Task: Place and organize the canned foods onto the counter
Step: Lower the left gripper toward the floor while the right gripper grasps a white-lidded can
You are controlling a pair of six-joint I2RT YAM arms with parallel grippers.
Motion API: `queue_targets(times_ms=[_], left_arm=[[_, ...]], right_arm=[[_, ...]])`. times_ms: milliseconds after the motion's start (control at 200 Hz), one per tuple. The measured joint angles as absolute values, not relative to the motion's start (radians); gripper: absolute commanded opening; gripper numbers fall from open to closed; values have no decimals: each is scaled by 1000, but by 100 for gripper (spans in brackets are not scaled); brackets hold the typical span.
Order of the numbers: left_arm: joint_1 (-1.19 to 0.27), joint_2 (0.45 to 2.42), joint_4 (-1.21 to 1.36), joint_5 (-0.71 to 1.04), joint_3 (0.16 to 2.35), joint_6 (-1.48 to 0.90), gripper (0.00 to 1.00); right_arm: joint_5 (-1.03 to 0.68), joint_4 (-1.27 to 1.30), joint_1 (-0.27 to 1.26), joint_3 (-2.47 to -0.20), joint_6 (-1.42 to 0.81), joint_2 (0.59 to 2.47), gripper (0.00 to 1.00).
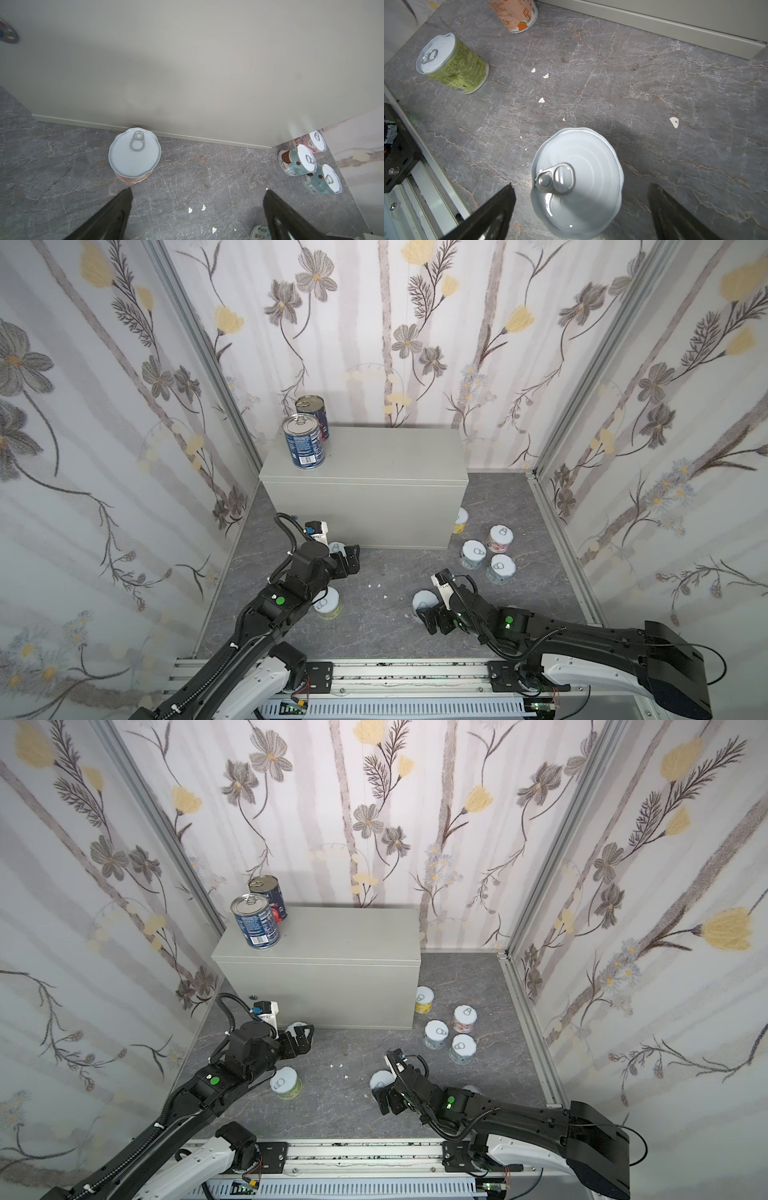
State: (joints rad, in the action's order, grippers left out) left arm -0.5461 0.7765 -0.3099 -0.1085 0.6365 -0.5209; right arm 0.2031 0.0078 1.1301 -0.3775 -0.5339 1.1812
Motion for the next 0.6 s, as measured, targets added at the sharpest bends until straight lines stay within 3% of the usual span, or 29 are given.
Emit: queue_targets(times_ms=[605], left_arm=[[-546,904,-252,-185,662,-549,100]], right_arm=[[182,10,1131,-479,-521,1419,100]])
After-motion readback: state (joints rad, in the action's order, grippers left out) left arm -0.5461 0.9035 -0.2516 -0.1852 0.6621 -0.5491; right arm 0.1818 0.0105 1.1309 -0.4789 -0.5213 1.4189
